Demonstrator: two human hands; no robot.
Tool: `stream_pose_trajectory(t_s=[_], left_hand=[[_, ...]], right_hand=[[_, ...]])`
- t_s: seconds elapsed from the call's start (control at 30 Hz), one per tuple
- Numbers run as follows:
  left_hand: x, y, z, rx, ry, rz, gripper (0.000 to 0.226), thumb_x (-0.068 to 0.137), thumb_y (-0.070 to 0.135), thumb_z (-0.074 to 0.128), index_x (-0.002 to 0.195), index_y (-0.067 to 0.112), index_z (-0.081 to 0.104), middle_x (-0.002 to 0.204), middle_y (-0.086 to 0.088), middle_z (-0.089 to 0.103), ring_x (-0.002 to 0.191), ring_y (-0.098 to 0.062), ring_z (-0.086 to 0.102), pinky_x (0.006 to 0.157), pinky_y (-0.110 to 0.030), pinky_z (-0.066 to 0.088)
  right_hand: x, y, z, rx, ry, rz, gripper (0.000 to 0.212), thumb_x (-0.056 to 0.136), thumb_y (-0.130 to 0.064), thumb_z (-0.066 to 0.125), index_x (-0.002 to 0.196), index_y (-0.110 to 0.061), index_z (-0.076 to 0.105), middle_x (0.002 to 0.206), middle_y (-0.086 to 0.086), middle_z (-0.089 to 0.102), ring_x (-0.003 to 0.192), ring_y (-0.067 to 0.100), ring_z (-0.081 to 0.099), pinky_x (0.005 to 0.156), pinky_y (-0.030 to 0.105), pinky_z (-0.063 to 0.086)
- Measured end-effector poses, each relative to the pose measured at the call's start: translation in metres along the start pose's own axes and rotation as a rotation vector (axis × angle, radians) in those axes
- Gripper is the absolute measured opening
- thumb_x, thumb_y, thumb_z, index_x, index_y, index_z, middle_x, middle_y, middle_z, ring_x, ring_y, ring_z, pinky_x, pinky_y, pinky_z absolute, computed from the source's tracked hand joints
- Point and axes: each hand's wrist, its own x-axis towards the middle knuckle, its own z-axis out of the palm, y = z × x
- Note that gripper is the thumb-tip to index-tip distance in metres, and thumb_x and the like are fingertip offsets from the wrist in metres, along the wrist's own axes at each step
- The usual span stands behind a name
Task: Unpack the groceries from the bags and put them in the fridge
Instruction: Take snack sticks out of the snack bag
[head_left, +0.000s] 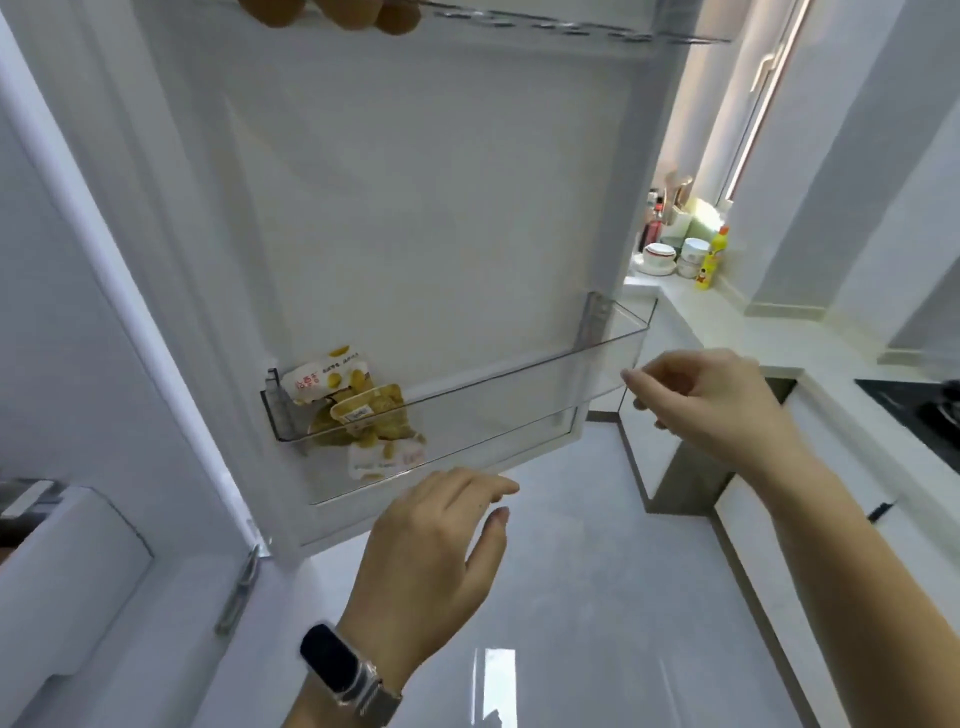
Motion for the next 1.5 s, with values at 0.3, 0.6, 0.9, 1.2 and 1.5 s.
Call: stream_pose_trajectory(t_s=[0.3, 0.6, 0.9, 1.2, 1.5], left_hand=[[0.053, 0.018, 0.101, -0.007, -0.521, 0.025, 0.049, 0.096, 0.042, 0.044, 0.143, 0.034, 0.033, 0.14, 0.013, 0.045, 0.123, -0.008, 0.047, 0.093, -0.023, 0.044], [0.104, 0.062, 0.208, 0.07, -0.88, 0.101, 0.06, 0.093, 0.045, 0.049, 0.146, 0.024, 0.029, 0.146, 0.0, 0.039, 0.13, -0.02, 0.042, 0.102, -0.036, 0.043], [0.182, 0.158, 0.32, 0.016, -0.891, 0.254, 0.052, 0.099, 0.035, 0.04, 0.147, 0.024, 0.025, 0.147, -0.003, 0.036, 0.127, -0.024, 0.044, 0.1, -0.037, 0.044], [0.202, 0.293, 0.409, -0.084, -0.971, 0.525, 0.053, 0.097, 0.04, 0.043, 0.146, 0.026, 0.027, 0.144, 0.001, 0.039, 0.125, -0.02, 0.046, 0.097, -0.035, 0.046], [0.213, 0.383, 0.505, -0.089, -1.218, 0.671, 0.054, 0.096, 0.043, 0.043, 0.145, 0.024, 0.029, 0.144, -0.001, 0.041, 0.128, -0.021, 0.045, 0.1, -0.039, 0.045]], right_hand=[[-0.073, 0.138, 0.003, -0.37, -0.139, 0.393, 0.049, 0.085, -0.046, 0.061, 0.13, -0.029, 0.05, 0.125, -0.007, 0.059, 0.117, 0.016, 0.053, 0.089, 0.035, 0.049], [-0.1, 0.23, -0.027, -0.377, -0.14, 0.621, 0.068, 0.085, -0.049, 0.058, 0.144, -0.032, 0.03, 0.141, -0.003, 0.047, 0.125, 0.019, 0.048, 0.089, 0.035, 0.048], [-0.092, 0.335, -0.089, -0.354, -0.039, 0.789, 0.066, 0.086, -0.05, 0.056, 0.144, -0.031, 0.031, 0.14, 0.0, 0.047, 0.124, 0.021, 0.048, 0.086, 0.035, 0.048], [-0.133, 0.412, -0.159, -0.308, 0.119, 1.01, 0.059, 0.087, -0.048, 0.056, 0.14, -0.029, 0.038, 0.14, -0.004, 0.049, 0.125, 0.018, 0.049, 0.09, 0.034, 0.048], [-0.155, 0.491, -0.196, -0.221, 0.233, 1.169, 0.053, 0.086, -0.043, 0.061, 0.134, -0.026, 0.047, 0.129, -0.003, 0.058, 0.12, 0.015, 0.053, 0.09, 0.031, 0.048]])
